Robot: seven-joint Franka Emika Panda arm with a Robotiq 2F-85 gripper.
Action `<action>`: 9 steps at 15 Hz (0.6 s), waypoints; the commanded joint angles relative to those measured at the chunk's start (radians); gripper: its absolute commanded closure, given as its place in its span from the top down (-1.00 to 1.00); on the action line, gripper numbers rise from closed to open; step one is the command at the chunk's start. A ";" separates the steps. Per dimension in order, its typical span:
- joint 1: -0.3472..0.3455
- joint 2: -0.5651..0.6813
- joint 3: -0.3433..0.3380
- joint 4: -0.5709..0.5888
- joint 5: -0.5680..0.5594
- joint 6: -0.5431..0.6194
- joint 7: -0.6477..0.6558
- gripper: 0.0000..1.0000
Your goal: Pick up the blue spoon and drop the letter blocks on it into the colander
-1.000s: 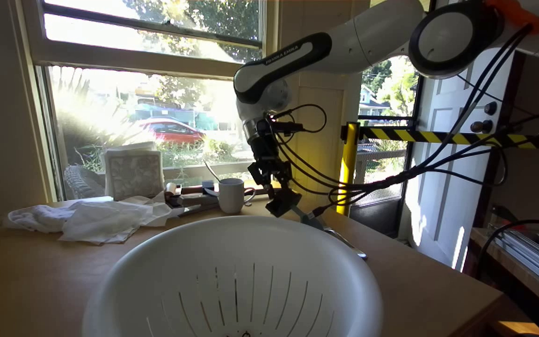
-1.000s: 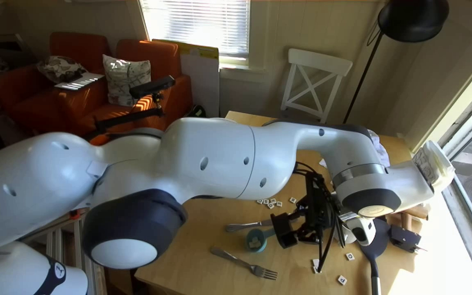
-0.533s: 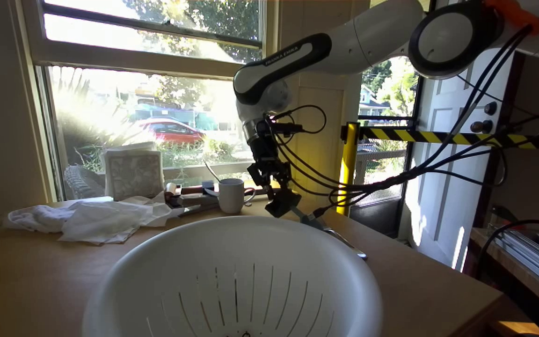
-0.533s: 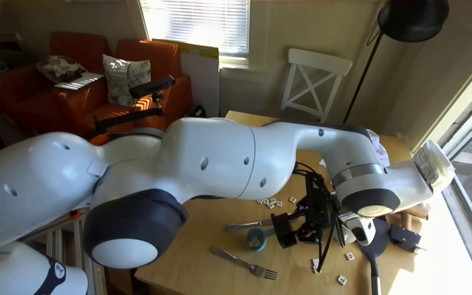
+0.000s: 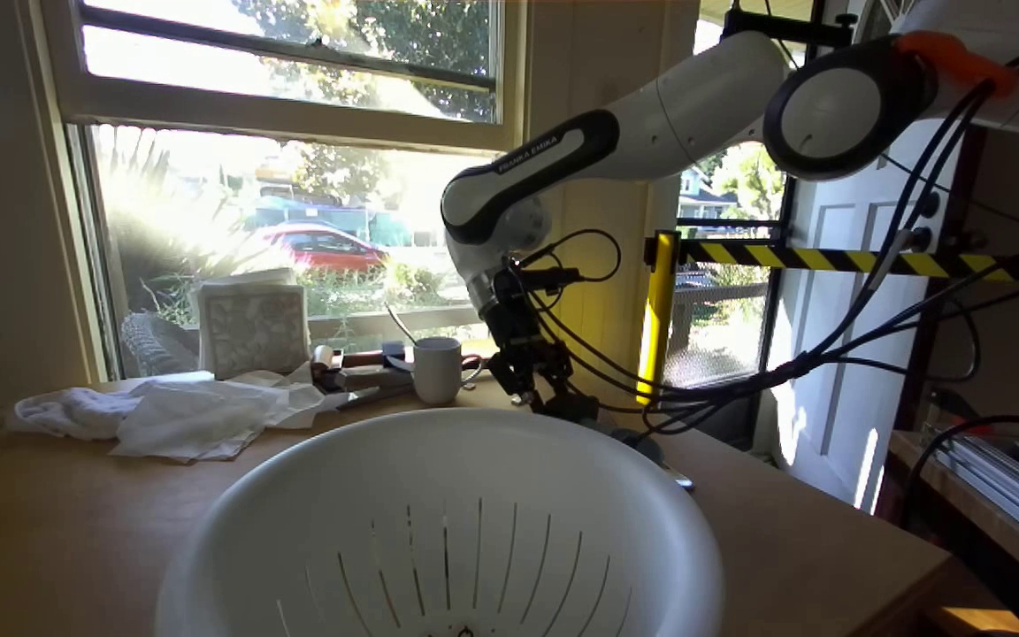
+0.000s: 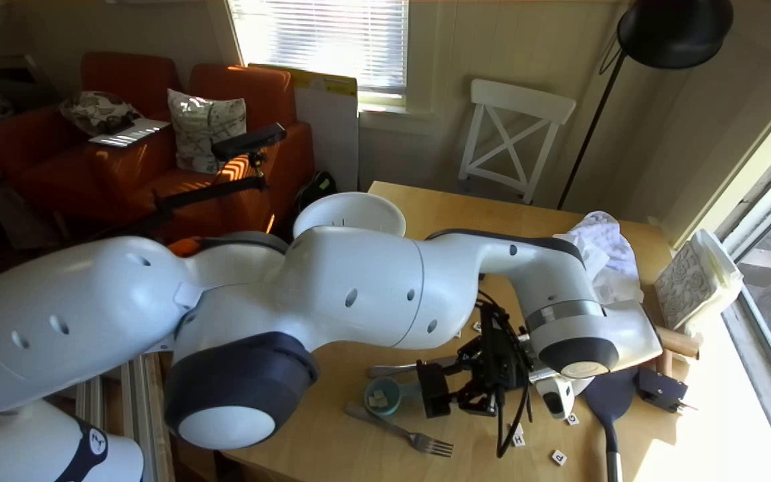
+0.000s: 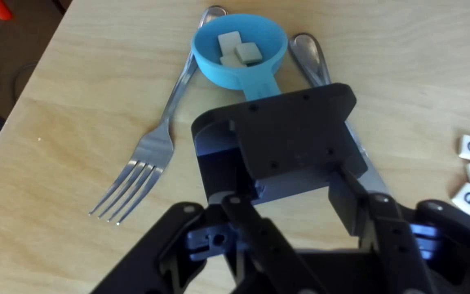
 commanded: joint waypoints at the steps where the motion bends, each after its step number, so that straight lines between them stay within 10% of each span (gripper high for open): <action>1: -0.008 0.076 0.006 0.104 0.000 -0.077 0.040 -0.46; 6: -0.007 0.117 0.005 0.157 -0.012 -0.157 0.041 -0.46; 7: -0.005 0.125 0.004 0.170 -0.018 -0.175 0.035 -0.26; 8: -0.003 0.133 0.003 0.185 -0.021 -0.184 0.034 0.51; 9: -0.002 0.141 0.003 0.199 -0.024 -0.191 0.033 0.51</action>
